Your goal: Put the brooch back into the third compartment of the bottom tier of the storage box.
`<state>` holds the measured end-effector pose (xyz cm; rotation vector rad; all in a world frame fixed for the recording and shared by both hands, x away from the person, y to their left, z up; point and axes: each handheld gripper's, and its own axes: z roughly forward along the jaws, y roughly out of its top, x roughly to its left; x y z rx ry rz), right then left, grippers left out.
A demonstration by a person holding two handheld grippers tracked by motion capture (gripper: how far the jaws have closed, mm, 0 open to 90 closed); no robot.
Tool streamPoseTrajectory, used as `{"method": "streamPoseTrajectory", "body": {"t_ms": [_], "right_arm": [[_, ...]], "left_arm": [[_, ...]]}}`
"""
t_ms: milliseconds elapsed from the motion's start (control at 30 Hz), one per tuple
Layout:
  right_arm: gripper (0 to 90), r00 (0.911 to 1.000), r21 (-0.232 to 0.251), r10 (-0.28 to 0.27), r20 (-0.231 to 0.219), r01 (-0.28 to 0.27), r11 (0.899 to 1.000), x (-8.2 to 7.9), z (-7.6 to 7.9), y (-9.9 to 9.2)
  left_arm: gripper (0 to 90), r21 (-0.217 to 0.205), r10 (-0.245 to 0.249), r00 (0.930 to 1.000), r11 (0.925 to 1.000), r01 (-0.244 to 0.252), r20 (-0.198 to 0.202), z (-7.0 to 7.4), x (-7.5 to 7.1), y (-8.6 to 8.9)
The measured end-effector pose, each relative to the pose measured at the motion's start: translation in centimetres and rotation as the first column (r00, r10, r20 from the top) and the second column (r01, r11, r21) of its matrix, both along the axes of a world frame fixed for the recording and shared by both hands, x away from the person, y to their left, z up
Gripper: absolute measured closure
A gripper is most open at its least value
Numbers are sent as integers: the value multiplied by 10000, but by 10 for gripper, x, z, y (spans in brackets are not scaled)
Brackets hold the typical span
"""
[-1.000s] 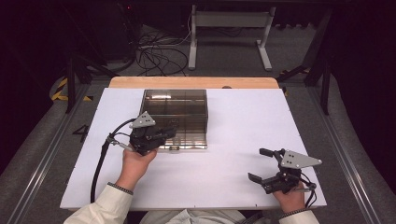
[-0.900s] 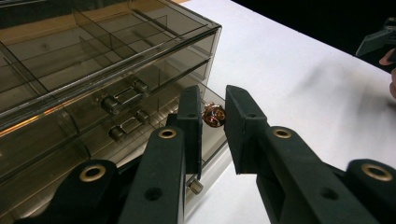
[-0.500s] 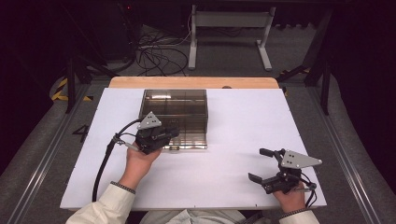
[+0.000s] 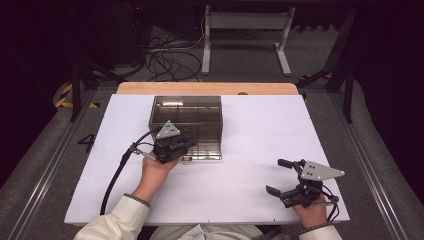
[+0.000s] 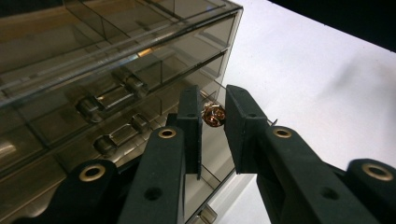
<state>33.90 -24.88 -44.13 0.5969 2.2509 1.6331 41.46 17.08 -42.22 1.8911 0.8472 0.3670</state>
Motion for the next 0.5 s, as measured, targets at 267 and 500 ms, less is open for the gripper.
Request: {"method": "streamPoseTrajectory", "body": {"t_ms": [267, 500], "right_arm": [[23, 10000, -1, 26, -17, -26, 10000, 0, 0, 0], [23, 10000, 9, 44, -32, -44, 10000, 0, 0, 0]], "left_arm": [[771, -49, -76, 9994, 10000, 74, -345, -10, 6, -6], [770, -197, -155, 9973, 9997, 141, -723, -18, 11, -11]]}}
